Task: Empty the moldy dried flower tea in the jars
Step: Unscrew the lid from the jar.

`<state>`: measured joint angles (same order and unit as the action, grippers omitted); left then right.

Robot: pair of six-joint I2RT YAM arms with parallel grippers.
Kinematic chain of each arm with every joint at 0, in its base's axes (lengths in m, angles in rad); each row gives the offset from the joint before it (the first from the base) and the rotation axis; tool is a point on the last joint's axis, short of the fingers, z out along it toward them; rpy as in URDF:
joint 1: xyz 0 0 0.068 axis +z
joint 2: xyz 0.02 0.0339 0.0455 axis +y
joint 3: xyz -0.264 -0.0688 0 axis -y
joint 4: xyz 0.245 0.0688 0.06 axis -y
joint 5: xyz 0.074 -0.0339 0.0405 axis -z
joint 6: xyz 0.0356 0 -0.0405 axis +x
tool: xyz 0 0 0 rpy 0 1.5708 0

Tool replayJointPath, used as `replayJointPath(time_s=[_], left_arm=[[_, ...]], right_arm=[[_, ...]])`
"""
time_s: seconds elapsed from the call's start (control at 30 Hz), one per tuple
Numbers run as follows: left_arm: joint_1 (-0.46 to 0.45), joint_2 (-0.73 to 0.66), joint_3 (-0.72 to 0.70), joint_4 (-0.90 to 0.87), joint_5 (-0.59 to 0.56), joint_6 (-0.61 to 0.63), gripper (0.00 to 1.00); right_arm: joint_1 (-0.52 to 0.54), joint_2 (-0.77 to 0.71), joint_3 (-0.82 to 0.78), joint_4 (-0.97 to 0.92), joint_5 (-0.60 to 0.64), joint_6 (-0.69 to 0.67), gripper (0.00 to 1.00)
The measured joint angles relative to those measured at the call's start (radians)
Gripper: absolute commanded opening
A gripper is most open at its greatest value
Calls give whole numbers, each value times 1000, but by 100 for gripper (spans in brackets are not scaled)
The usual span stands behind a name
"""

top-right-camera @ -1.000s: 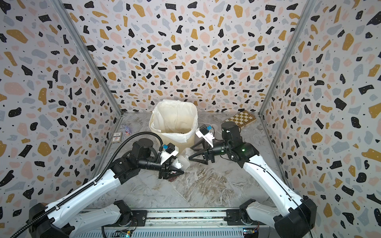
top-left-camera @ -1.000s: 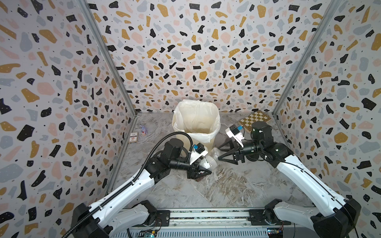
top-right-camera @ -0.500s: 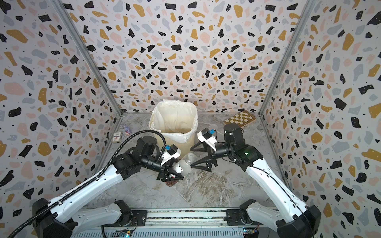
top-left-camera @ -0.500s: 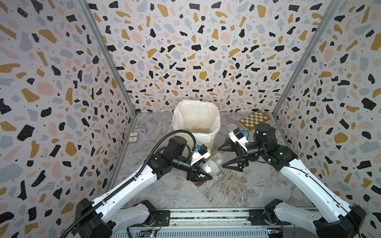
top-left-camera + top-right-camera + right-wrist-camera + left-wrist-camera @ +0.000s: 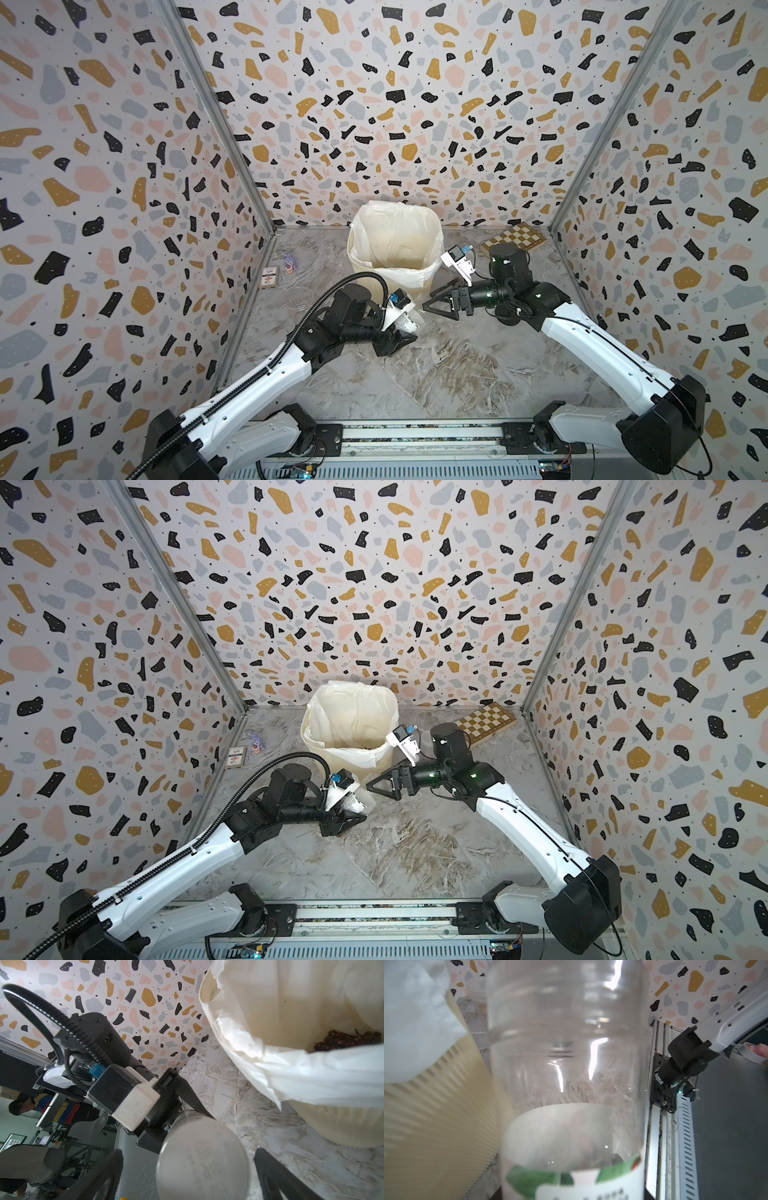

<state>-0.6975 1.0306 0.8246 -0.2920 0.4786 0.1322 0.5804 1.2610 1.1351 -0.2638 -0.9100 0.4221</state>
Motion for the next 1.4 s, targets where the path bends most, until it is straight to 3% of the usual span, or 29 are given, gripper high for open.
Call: replayJointPath(time_s=[0.43, 0.67, 0.97, 1.13, 1.23, 1.4], left_arm=[[0, -26, -16, 33, -53, 4, 56], [6, -26, -11, 14, 37, -10, 57], [7, 2, 92, -112, 407, -38, 57], [5, 32, 126, -163, 581, -51, 57], [5, 61, 147, -213, 631, -35, 57], [5, 77, 160, -231, 621, 5, 57]], right_arm=[[9, 33, 3, 10, 42, 20, 68], [11, 20, 3, -10, -5, -77, 56], [4, -151, -92, 34, -216, -313, 56], [2, -173, -93, 23, -343, -426, 61], [2, -166, -85, -18, -371, -484, 70], [0, -145, -66, -72, -327, -485, 93]])
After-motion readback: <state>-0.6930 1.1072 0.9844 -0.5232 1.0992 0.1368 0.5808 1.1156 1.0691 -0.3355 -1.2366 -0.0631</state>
